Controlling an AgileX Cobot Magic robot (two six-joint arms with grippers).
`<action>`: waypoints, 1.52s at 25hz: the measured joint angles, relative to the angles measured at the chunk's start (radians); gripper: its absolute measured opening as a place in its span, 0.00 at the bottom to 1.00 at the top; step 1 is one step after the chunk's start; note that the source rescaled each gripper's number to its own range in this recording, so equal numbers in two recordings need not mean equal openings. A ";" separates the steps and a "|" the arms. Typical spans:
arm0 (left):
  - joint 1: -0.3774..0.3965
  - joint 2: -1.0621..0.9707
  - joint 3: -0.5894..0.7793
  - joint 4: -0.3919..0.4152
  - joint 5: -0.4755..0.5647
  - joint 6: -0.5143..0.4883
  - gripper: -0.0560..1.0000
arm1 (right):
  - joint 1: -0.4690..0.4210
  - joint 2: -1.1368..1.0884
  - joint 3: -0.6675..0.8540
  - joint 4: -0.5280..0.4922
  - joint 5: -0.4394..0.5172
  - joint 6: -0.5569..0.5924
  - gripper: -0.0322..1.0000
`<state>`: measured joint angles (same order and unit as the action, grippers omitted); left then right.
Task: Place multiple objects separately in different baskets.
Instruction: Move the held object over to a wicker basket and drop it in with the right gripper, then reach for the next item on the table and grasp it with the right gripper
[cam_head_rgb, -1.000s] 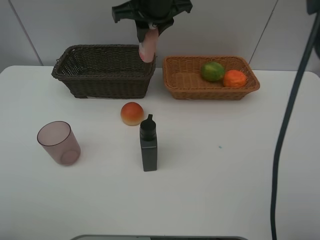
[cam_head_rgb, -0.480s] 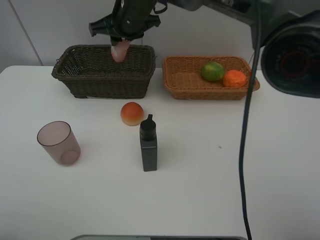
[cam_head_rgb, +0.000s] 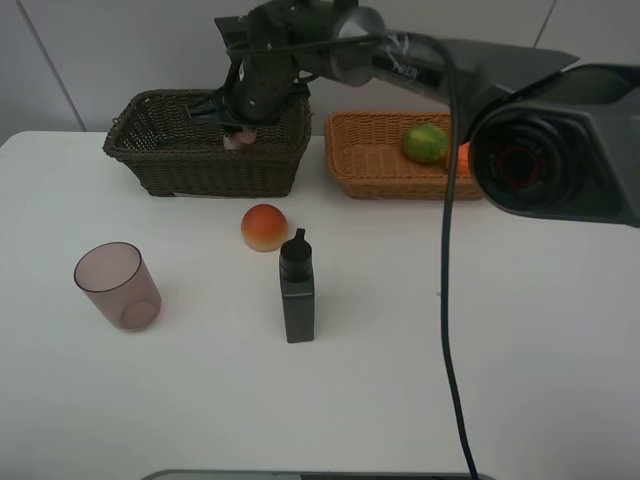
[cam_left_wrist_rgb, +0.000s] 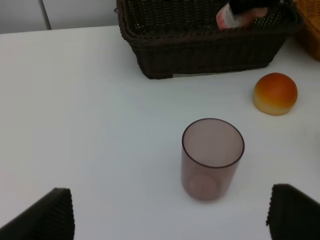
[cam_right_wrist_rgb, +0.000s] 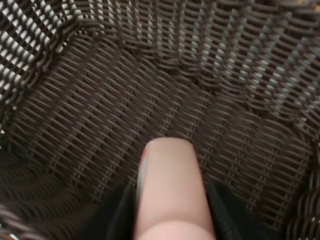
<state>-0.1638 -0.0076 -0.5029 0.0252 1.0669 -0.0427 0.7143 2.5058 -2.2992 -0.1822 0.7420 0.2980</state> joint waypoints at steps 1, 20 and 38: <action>0.000 0.000 0.000 0.000 0.000 0.000 1.00 | 0.000 0.003 0.000 0.000 -0.001 0.000 0.06; 0.000 0.000 0.000 0.000 0.000 0.000 1.00 | 0.000 -0.034 -0.003 0.012 0.048 0.000 0.89; 0.000 0.000 0.000 0.000 0.000 0.000 1.00 | 0.001 -0.371 0.255 0.025 0.475 -0.027 0.89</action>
<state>-0.1638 -0.0076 -0.5029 0.0252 1.0669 -0.0427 0.7150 2.1348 -2.0444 -0.1576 1.2172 0.2712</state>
